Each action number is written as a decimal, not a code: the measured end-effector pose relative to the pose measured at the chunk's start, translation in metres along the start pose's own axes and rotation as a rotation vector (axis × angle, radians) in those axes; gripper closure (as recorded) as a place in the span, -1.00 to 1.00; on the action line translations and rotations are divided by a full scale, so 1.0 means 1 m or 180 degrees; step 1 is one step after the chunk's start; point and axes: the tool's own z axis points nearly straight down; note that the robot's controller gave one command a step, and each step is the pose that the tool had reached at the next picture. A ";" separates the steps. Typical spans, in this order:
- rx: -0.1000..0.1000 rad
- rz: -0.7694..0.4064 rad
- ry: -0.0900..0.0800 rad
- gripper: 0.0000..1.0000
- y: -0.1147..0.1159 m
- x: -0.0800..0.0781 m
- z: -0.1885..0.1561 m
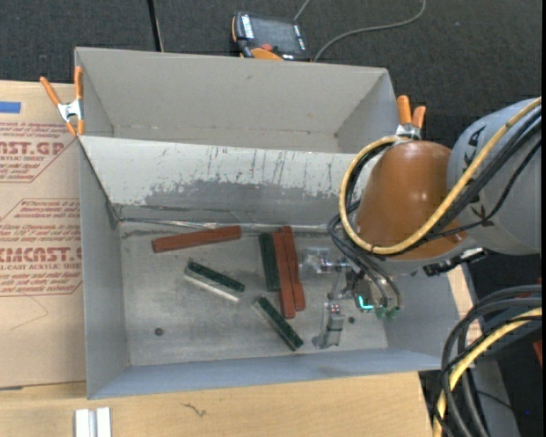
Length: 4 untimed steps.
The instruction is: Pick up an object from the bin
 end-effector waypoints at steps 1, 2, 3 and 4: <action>0.0005 -0.1516 -0.0056 -1.00 0.048 -0.006 0.082; 0.0011 -0.0900 -0.0033 -1.00 -0.047 -0.075 0.083; 0.0007 -0.1952 -0.0028 -1.00 -0.025 -0.035 0.084; 0.0011 -0.2158 -0.0040 -1.00 -0.012 -0.046 0.030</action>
Offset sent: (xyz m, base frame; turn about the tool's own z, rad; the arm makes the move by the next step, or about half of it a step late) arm 0.0021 0.0468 -0.0823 -0.4745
